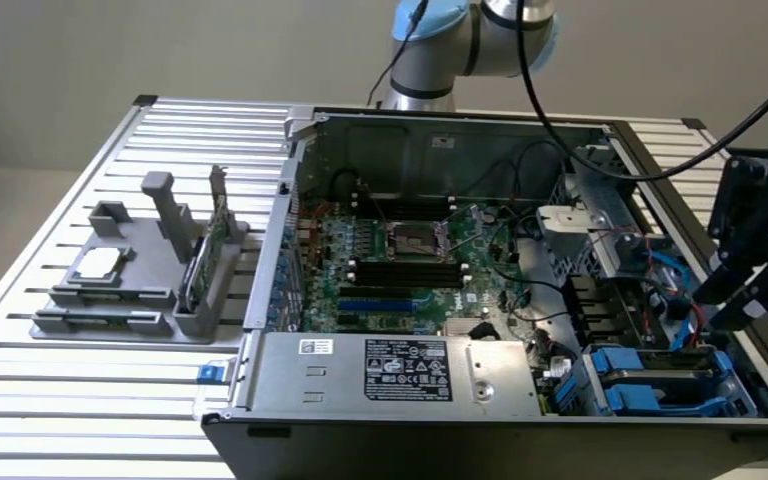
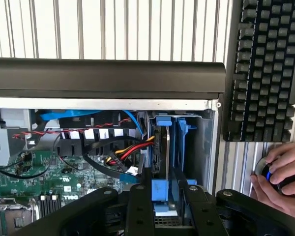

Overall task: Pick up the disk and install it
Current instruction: 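Insert the first disk wire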

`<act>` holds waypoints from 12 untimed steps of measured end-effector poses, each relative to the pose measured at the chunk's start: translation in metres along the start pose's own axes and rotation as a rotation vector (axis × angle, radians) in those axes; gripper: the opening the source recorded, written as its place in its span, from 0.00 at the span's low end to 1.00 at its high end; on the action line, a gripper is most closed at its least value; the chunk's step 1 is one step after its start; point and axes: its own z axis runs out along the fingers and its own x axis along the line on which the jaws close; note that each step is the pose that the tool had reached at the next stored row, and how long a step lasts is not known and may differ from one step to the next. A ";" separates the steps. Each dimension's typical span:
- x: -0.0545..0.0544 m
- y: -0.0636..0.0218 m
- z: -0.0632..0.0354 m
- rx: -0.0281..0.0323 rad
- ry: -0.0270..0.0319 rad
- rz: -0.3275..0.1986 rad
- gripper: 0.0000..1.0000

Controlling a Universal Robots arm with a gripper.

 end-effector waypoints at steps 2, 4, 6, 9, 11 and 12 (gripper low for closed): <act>0.002 -0.0026 -0.0005 0.0001 0.0001 0.000 0.31; 0.005 -0.0069 -0.0004 0.0000 0.0000 0.000 0.31; 0.008 -0.0110 -0.0002 0.0000 0.0001 0.000 0.31; 0.013 -0.0151 -0.0002 -0.0008 0.0000 0.000 0.31; 0.015 -0.0175 0.0005 -0.0050 0.0001 0.000 0.31; 0.016 -0.0182 0.0012 -0.0086 -0.0002 0.000 0.31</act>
